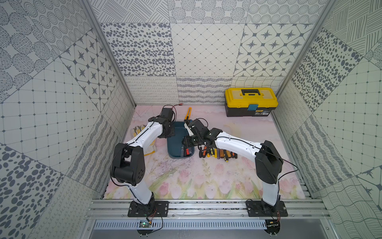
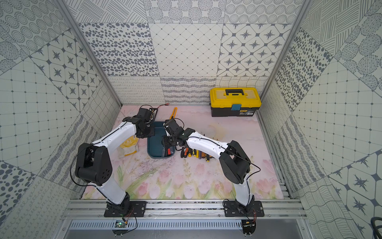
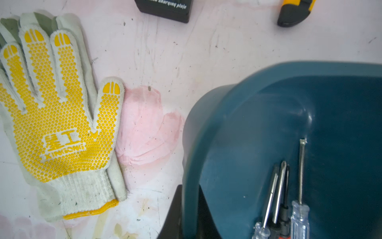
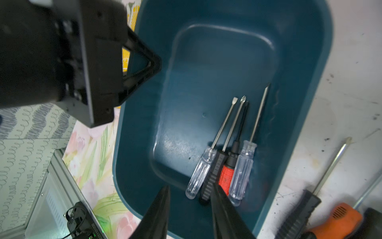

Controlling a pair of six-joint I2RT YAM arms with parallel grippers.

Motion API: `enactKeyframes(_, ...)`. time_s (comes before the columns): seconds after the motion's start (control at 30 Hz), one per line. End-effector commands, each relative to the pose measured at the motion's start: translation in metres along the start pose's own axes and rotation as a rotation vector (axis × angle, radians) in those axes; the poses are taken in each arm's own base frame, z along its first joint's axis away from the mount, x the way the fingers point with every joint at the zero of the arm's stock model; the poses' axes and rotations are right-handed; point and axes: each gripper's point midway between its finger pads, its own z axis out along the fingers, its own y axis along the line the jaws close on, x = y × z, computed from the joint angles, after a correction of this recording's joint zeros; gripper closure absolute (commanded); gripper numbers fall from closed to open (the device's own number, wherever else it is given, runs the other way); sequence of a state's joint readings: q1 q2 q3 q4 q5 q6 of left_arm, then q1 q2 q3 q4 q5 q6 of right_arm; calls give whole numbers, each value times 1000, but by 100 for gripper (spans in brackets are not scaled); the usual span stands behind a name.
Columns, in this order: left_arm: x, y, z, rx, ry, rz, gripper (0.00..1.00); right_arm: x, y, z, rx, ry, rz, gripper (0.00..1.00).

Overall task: Take out the screwdriver from the storage box
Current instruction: Pick up the screwdriver from the storage box.

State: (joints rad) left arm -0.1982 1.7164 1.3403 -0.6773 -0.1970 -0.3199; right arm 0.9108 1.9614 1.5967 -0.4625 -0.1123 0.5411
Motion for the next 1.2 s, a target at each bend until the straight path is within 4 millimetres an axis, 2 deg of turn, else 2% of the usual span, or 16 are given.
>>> enactKeyframes(0.0,-19,-15,-12,41,-134,26,100,5,5,13,-14,36,-15,57)
enactKeyframes(0.23,-16,-25,-17,-53,-176,146,100,16,-1,37,19,97,17,53)
enactKeyframes(0.5,-15,-19,-11,-111,-150,141,100,34,-15,50,72,144,55,53)
enactKeyframes(0.73,-14,-21,-11,-103,-143,138,100,46,-12,67,44,165,70,53)
enactKeyframes(0.97,-13,-22,-10,-101,-129,132,100,48,-6,72,25,172,65,53)
enactKeyframes(1.17,-13,-22,-9,-97,-119,127,100,59,-9,85,22,208,92,54)
